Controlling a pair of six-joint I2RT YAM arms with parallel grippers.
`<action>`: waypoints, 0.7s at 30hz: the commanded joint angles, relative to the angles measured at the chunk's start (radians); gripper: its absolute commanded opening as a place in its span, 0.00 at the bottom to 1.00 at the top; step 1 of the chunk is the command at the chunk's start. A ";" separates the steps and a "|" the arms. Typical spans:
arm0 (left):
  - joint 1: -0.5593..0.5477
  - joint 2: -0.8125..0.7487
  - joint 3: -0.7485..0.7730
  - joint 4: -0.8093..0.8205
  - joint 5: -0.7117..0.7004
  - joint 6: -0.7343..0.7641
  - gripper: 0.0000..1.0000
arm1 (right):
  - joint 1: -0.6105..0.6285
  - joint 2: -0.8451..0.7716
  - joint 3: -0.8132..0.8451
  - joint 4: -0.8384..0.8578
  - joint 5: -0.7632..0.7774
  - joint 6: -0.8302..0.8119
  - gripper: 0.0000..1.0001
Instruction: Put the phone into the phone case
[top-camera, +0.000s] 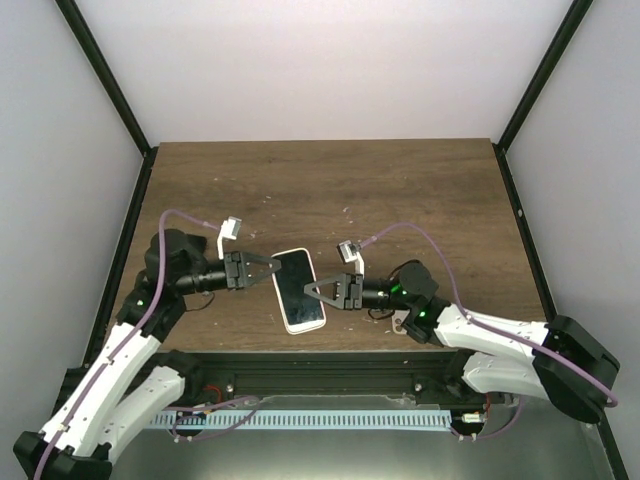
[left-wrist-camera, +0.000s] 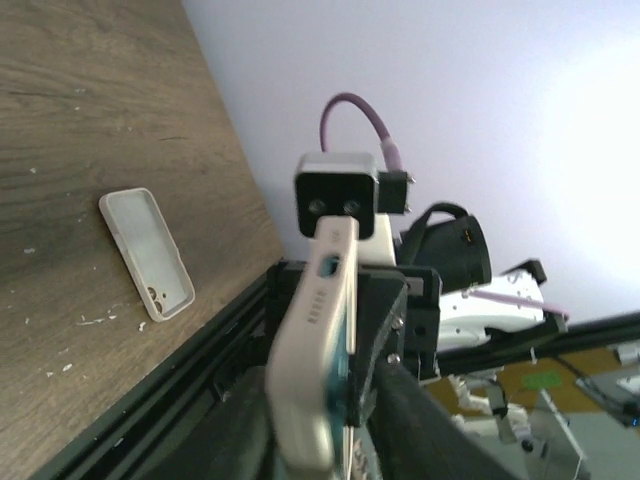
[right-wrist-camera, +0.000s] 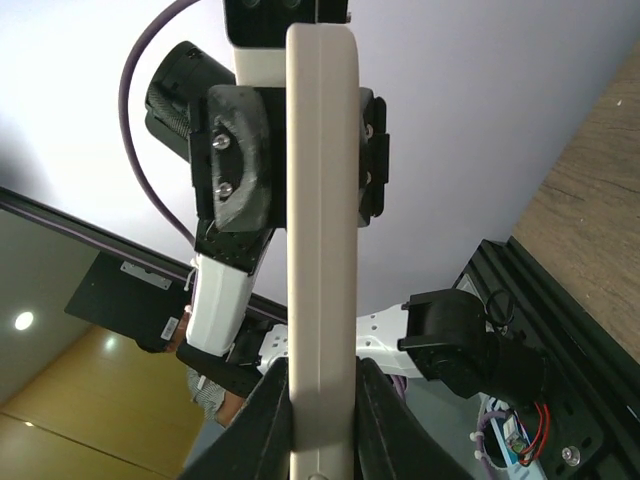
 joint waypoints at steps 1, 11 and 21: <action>0.003 0.021 0.002 0.069 -0.053 -0.008 0.24 | 0.006 -0.016 -0.013 0.071 -0.019 0.015 0.03; 0.003 0.068 0.038 0.002 -0.074 0.043 0.05 | 0.006 -0.036 -0.022 0.062 0.028 0.012 0.03; 0.003 0.034 -0.027 0.040 -0.012 -0.066 0.66 | 0.006 -0.115 -0.008 -0.001 0.266 0.004 0.03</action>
